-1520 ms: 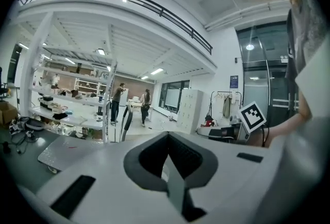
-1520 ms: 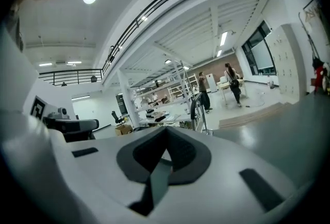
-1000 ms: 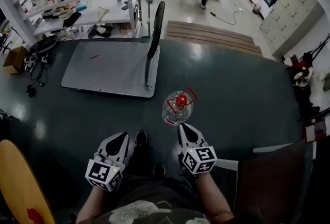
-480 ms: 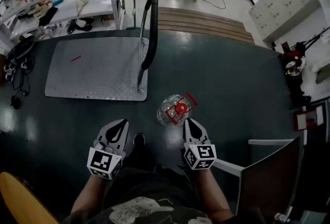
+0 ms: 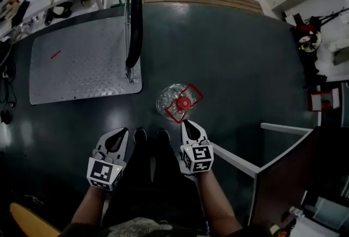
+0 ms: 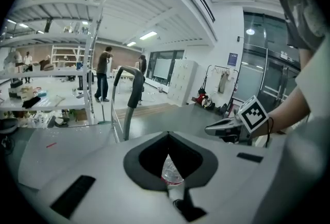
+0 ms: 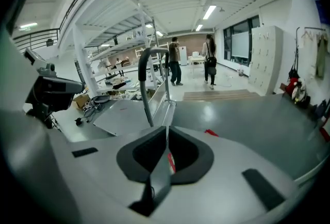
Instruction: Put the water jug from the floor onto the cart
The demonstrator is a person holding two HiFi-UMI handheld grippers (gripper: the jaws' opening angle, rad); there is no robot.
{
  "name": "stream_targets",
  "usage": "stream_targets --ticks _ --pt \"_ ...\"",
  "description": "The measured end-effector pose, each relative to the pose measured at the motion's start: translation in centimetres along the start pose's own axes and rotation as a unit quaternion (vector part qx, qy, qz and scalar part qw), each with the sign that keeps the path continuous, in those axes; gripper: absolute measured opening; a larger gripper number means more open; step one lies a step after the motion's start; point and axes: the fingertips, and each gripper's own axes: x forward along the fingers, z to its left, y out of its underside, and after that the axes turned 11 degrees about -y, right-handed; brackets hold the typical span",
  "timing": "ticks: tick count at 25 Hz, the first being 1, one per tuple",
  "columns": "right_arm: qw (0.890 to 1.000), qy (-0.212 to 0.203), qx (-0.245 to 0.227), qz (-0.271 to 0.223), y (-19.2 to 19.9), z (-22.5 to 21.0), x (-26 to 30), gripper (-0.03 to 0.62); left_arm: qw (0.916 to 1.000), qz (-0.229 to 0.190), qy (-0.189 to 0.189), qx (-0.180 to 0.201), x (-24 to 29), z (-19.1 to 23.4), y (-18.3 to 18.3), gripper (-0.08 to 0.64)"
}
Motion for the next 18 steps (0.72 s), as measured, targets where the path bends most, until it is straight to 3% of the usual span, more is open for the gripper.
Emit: stream_targets --ticks 4,8,13,18 --pt "0.999 -0.015 -0.011 0.044 3.3 -1.2 3.2 0.007 0.9998 0.014 -0.009 -0.010 2.8 -0.2 1.1 0.006" --pt "0.993 -0.042 -0.032 0.110 6.9 -2.6 6.5 0.086 0.9988 0.027 -0.024 -0.031 5.5 -0.5 2.3 0.006" --pt "0.974 -0.078 -0.073 0.200 11.2 -3.9 10.3 0.132 0.9977 0.045 -0.038 -0.032 8.1 -0.7 5.2 0.006" --pt "0.960 -0.102 -0.093 0.245 13.5 -3.9 11.9 0.135 0.9963 0.057 -0.046 -0.045 9.5 -0.5 7.3 0.006"
